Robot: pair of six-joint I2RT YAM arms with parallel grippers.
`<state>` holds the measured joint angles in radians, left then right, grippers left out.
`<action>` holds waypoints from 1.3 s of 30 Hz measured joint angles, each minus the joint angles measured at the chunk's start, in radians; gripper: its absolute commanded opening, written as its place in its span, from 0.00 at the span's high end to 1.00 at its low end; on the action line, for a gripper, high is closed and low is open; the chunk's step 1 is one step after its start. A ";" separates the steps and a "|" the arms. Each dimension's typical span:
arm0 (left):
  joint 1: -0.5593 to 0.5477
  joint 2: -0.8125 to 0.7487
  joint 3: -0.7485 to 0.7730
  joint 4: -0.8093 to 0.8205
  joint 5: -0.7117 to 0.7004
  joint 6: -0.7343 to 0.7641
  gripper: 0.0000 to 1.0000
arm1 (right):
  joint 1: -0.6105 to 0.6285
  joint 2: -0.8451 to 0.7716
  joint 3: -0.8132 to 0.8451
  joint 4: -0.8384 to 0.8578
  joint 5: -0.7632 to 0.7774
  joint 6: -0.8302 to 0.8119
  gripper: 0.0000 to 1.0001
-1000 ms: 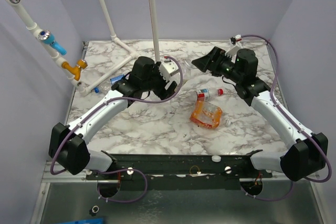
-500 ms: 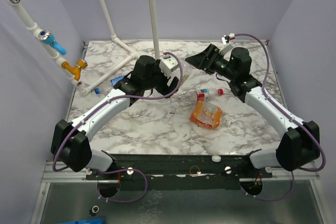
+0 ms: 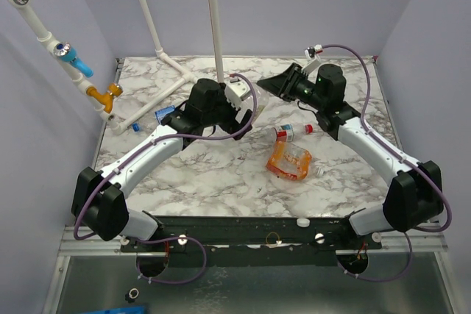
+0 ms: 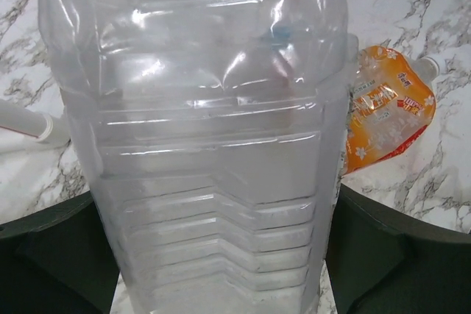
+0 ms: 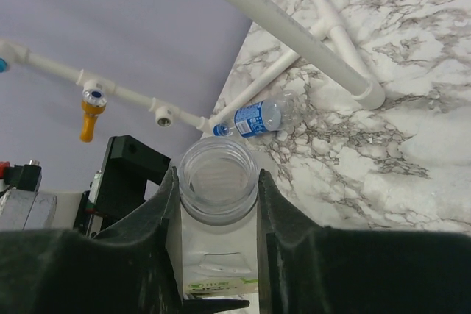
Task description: Unscrew the bottle caps
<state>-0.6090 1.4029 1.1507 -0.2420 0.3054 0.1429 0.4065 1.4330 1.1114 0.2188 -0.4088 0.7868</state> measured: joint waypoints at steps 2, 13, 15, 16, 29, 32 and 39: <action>-0.003 0.000 -0.001 0.004 -0.001 -0.005 0.01 | 0.000 0.006 0.000 0.006 0.000 -0.005 0.89; -0.011 -0.063 -0.044 -0.130 -0.116 -0.026 0.01 | 0.013 0.068 0.000 0.050 0.105 -0.302 0.90; -0.007 -0.122 -0.080 -0.167 -0.145 -0.029 0.01 | 0.013 0.086 0.001 0.082 0.129 -0.365 0.90; -0.006 -0.145 -0.089 -0.180 -0.158 -0.031 0.01 | 0.013 0.100 0.003 0.104 0.144 -0.404 0.90; 0.080 -0.209 -0.110 -0.371 -0.319 -0.022 0.01 | 0.040 0.306 0.101 0.293 0.309 -0.794 0.90; 0.100 -0.174 -0.113 -0.388 -0.357 0.006 0.01 | 0.042 0.347 0.127 0.294 0.346 -0.842 0.89; 0.214 0.007 -0.088 -0.390 -0.405 0.080 0.01 | 0.044 0.393 0.193 0.244 0.404 -0.866 0.82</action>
<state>-0.3946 1.4097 1.0626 -0.6319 -0.0994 0.2230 0.4507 1.8259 1.3048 0.4625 -0.0051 -0.0788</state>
